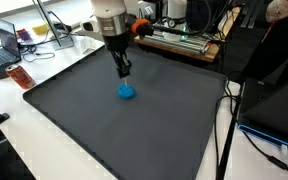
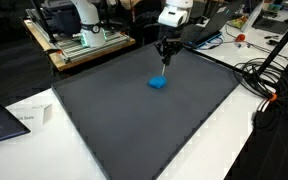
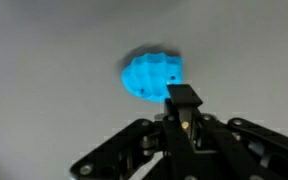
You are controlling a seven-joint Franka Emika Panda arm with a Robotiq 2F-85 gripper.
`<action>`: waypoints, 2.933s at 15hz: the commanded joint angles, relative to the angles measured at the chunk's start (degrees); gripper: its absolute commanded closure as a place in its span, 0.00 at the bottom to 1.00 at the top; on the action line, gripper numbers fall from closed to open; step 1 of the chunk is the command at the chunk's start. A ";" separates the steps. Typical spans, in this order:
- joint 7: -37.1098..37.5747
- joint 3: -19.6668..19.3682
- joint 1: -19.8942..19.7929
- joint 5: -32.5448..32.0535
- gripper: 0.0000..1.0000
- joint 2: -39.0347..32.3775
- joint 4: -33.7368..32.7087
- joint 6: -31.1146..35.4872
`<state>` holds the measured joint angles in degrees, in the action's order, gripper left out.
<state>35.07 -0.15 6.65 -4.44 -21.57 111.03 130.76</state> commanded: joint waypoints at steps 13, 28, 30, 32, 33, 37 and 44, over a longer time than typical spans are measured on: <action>13.79 -0.92 4.65 -6.53 0.97 3.65 -2.37 -5.63; 24.67 0.56 7.35 -9.55 0.88 -0.93 -10.36 -15.57; 24.67 0.56 7.35 -9.55 0.97 -0.92 -10.36 -15.57; 26.45 0.11 8.38 -11.08 0.97 -2.33 -13.11 -19.08; 27.01 0.05 8.85 -11.67 0.97 -3.16 -14.52 -21.09; 32.20 -0.54 11.50 -17.35 0.97 -7.45 -20.59 -26.46; 36.56 -1.27 15.54 -24.16 0.97 -17.15 -32.98 -35.68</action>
<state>70.05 -0.40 20.17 -26.04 -33.51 85.36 99.79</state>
